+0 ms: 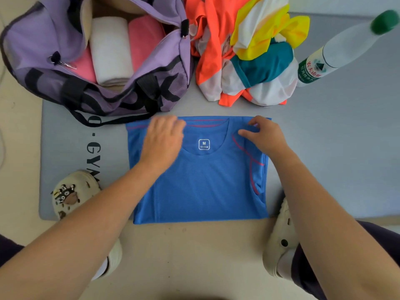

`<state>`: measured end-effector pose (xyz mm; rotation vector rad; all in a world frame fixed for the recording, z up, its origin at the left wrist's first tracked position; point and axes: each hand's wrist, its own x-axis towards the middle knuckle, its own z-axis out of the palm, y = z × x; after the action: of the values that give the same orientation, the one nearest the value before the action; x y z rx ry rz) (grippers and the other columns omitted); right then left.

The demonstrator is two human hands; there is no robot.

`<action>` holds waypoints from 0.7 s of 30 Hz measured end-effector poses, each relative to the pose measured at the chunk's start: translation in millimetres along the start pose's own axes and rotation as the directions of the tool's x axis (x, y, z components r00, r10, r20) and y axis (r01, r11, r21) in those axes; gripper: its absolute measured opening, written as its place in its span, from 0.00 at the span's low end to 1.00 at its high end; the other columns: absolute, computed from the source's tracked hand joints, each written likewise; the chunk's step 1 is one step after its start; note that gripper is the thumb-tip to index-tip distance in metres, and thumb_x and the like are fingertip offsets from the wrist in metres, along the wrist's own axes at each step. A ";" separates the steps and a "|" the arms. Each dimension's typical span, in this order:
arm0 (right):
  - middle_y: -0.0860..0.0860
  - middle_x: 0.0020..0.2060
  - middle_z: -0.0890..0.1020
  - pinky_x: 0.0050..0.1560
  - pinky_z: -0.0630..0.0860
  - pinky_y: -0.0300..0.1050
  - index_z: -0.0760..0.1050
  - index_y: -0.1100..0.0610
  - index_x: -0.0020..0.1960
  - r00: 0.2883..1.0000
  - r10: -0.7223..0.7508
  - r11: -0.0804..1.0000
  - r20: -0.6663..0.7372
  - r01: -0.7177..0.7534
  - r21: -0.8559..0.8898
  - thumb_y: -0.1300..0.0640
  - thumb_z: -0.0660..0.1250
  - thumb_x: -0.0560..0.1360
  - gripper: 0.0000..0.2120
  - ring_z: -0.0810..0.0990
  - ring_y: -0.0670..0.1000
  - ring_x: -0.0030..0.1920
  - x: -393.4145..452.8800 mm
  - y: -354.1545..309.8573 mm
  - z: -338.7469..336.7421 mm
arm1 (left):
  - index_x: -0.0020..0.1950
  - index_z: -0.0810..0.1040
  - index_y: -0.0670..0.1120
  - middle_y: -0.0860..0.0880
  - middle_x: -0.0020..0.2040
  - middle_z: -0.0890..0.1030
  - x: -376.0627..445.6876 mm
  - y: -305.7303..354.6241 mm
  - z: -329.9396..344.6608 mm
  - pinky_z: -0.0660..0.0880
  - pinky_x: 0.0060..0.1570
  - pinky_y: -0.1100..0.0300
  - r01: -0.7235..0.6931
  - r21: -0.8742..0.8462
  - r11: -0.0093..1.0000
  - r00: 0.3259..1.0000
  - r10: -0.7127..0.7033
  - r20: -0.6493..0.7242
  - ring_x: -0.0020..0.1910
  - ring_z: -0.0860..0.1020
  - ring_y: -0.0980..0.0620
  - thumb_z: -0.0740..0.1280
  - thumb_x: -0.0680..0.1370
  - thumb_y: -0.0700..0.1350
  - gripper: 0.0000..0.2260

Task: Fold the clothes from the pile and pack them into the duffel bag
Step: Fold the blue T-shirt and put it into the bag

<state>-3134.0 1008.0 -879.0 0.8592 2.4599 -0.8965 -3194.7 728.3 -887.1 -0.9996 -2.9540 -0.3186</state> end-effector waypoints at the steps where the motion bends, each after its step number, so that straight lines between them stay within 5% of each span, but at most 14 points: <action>1: 0.51 0.56 0.79 0.56 0.71 0.46 0.77 0.53 0.59 0.999 0.000 0.999 0.036 0.002 -0.041 0.45 0.74 0.71 0.21 0.77 0.53 0.57 -0.2 2.8 -4.1 | 0.54 0.78 0.42 0.41 0.53 0.78 -4.8 15.2 4.1 0.71 0.56 0.46 -0.132 -0.041 0.990 0.991 0.133 0.010 0.52 0.76 0.40 0.69 0.74 0.42 0.10; 3: 0.50 0.52 0.79 0.60 0.72 0.51 0.76 0.51 0.58 0.992 -0.003 0.992 0.129 0.020 -0.126 0.46 0.74 0.70 0.20 0.77 0.54 0.56 -1.7 7.4 -14.2 | 0.64 0.77 0.45 0.41 0.65 0.76 -19.6 44.1 13.9 0.67 0.66 0.44 -0.232 -0.124 0.965 0.952 0.251 0.175 0.65 0.73 0.40 0.68 0.76 0.50 0.18; 5: 0.48 0.46 0.76 0.58 0.72 0.53 0.75 0.50 0.53 0.962 0.031 0.968 0.273 0.039 -0.248 0.46 0.74 0.70 0.16 0.75 0.54 0.51 -2.7 10.9 -26.3 | 0.75 0.67 0.49 0.43 0.77 0.62 -33.6 61.0 24.2 0.55 0.74 0.42 -0.172 -0.105 0.979 0.889 0.200 0.413 0.77 0.58 0.41 0.63 0.78 0.59 0.28; 7: 0.48 0.41 0.73 0.52 0.69 0.50 0.72 0.51 0.45 0.920 0.100 0.885 0.380 0.093 -0.457 0.47 0.72 0.71 0.12 0.73 0.54 0.48 -4.4 11.8 -38.5 | 0.78 0.59 0.51 0.44 0.80 0.53 -40.4 66.5 32.3 0.48 0.76 0.41 -0.130 -0.049 0.990 0.867 0.137 0.479 0.79 0.48 0.42 0.62 0.77 0.63 0.33; 10: 0.50 0.43 0.76 0.53 0.62 0.50 0.74 0.54 0.45 0.981 0.084 0.778 0.174 0.044 -0.627 0.53 0.66 0.75 0.05 0.74 0.56 0.51 -8.3 18.6 -50.6 | 0.79 0.58 0.51 0.45 0.81 0.50 -40.3 68.9 34.0 0.47 0.76 0.40 -0.123 -0.014 0.992 0.868 0.115 0.483 0.80 0.46 0.42 0.63 0.76 0.64 0.36; 13: 0.57 0.52 0.79 0.56 0.64 0.53 0.76 0.57 0.55 0.972 -0.034 0.852 -0.234 -0.095 -0.515 0.57 0.64 0.76 0.09 0.74 0.60 0.57 -24.9 30.8 -48.0 | 0.78 0.58 0.51 0.45 0.81 0.49 -38.1 71.5 34.3 0.47 0.76 0.41 -0.100 -0.002 0.995 0.861 0.087 0.501 0.79 0.45 0.43 0.65 0.75 0.64 0.36; 15: 0.58 0.54 0.76 0.55 0.67 0.54 0.73 0.58 0.58 0.944 0.007 0.934 -0.329 -0.123 -0.334 0.56 0.67 0.75 0.13 0.73 0.62 0.57 -45.2 35.4 -37.1 | 0.78 0.57 0.50 0.45 0.81 0.48 -38.5 74.5 33.5 0.46 0.76 0.41 -0.097 0.012 0.995 0.861 0.078 0.503 0.79 0.43 0.42 0.64 0.76 0.64 0.36; 18: 0.56 0.49 0.77 0.46 0.70 0.49 0.72 0.60 0.53 0.967 0.152 0.984 -0.206 -0.168 -0.065 0.53 0.69 0.75 0.13 0.77 0.60 0.49 -75.4 39.6 -9.5 | 0.79 0.54 0.50 0.45 0.81 0.45 -42.6 79.2 33.0 0.46 0.76 0.41 -0.069 0.027 0.997 0.863 0.047 0.503 0.79 0.42 0.41 0.63 0.76 0.64 0.37; 21: 0.53 0.46 0.77 0.41 0.69 0.46 0.70 0.57 0.51 0.990 0.143 0.983 0.011 -0.141 -0.118 0.49 0.72 0.73 0.16 0.77 0.56 0.46 -103.3 49.2 18.5 | 0.80 0.51 0.51 0.47 0.81 0.42 -44.9 81.7 31.5 0.47 0.76 0.42 -0.033 0.005 0.999 0.852 0.025 0.523 0.79 0.40 0.43 0.63 0.76 0.65 0.39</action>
<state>-3022.7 982.7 -859.2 0.9656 2.3741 -0.7000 -3108.0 770.9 -905.6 -1.3119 -3.4007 -0.0171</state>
